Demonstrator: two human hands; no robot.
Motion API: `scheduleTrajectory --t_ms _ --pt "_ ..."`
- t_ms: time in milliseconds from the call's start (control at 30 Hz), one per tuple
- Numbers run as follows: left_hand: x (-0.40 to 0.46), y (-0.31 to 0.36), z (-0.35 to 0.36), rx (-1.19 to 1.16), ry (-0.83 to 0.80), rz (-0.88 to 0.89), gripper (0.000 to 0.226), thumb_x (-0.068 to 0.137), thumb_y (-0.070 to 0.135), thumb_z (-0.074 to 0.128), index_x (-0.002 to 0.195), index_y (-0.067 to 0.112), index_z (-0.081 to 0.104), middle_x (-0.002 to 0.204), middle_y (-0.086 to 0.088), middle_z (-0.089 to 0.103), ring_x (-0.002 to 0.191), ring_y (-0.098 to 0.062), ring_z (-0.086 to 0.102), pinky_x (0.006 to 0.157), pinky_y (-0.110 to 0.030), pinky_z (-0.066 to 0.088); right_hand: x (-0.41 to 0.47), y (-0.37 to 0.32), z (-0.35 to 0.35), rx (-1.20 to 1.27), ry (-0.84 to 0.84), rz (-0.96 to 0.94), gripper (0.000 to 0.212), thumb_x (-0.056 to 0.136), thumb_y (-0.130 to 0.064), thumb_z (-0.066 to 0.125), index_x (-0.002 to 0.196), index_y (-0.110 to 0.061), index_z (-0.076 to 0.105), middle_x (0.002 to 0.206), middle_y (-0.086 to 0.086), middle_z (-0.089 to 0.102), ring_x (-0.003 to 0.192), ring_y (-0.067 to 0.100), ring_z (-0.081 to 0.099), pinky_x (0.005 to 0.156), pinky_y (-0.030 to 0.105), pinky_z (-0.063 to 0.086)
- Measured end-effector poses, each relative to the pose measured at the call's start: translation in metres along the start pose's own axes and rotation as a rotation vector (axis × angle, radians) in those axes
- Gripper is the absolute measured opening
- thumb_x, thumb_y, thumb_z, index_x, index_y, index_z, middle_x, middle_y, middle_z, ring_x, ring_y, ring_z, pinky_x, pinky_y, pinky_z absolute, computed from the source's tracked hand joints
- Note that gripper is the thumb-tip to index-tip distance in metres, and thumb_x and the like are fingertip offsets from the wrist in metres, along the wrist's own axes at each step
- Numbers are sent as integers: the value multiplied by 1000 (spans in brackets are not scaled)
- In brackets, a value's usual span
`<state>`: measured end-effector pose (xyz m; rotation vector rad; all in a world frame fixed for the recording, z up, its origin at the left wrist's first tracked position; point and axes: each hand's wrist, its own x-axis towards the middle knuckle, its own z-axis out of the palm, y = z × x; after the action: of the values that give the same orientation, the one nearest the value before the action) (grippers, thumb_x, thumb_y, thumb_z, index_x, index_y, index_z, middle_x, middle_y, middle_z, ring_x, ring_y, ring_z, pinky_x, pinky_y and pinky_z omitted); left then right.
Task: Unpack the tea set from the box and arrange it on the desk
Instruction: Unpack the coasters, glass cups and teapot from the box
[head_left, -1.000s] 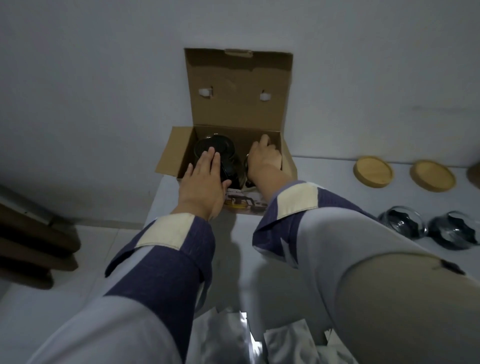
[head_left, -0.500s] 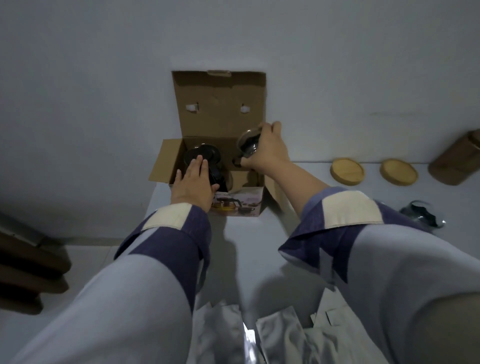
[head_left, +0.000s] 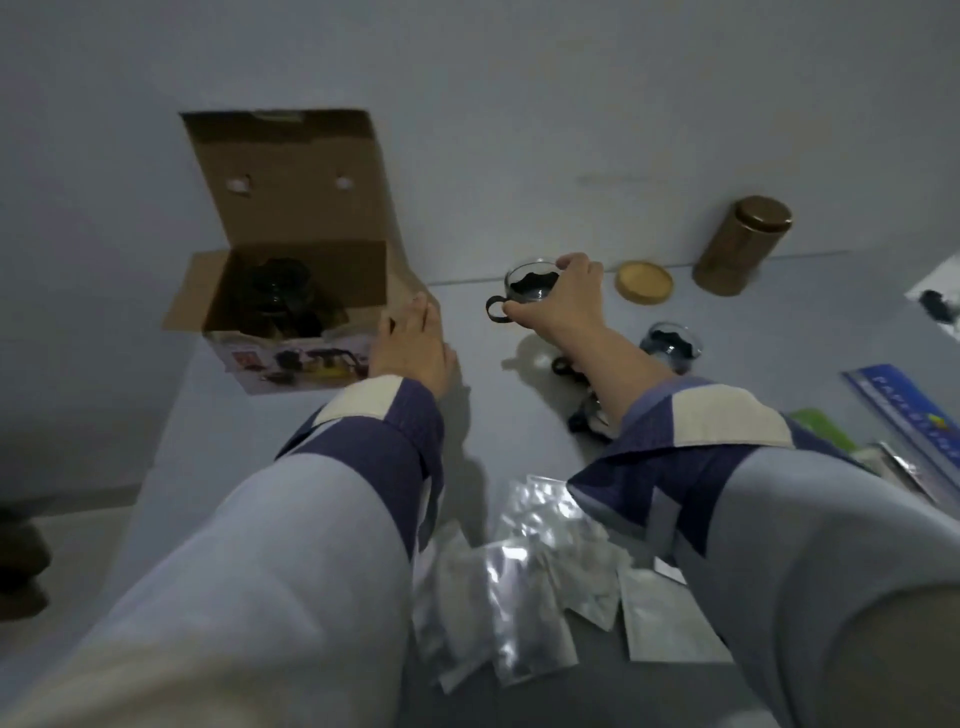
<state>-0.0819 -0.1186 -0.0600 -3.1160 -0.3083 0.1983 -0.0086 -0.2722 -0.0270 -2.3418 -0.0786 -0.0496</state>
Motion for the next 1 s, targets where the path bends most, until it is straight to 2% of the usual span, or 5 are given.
scheduleTrajectory --t_ms 267,400,500,700,1000 --pt "-28 106 64 -224 -271 66 68 100 25 39 153 4 3 162 -8 -3 150 -22 4 121 -40 5 -22 107 -74 -3 39 165 84 68 -33 81 135 -10 36 138 12 35 123 30 46 100 35 41" --pt "-30 135 83 -330 -349 -34 67 97 23 47 151 3 13 159 -11 11 144 -31 24 117 -41 23 -26 154 -94 -17 25 209 85 67 -32 81 134 -9 35 135 12 37 123 31 46 101 39 41" --pt "-27 143 91 -370 -418 -102 78 94 8 48 153 3 -3 162 -10 -4 147 -30 17 118 -37 19 -29 181 -100 -16 6 217 81 68 -31 81 132 -9 36 134 11 38 120 31 48 101 40 42" --pt "-26 143 104 -321 -359 -70 71 90 4 52 148 -3 12 160 -13 0 147 -29 18 115 -42 26 -32 218 -89 -7 -19 243 84 61 -35 83 129 -12 38 129 8 42 117 32 49 99 46 45" --pt "-26 142 114 -242 -341 -81 83 92 7 54 153 4 -2 161 -7 -13 150 -27 3 121 -40 14 -26 238 -76 -4 -66 214 86 66 -38 83 133 -10 36 135 8 42 124 29 46 104 42 42"
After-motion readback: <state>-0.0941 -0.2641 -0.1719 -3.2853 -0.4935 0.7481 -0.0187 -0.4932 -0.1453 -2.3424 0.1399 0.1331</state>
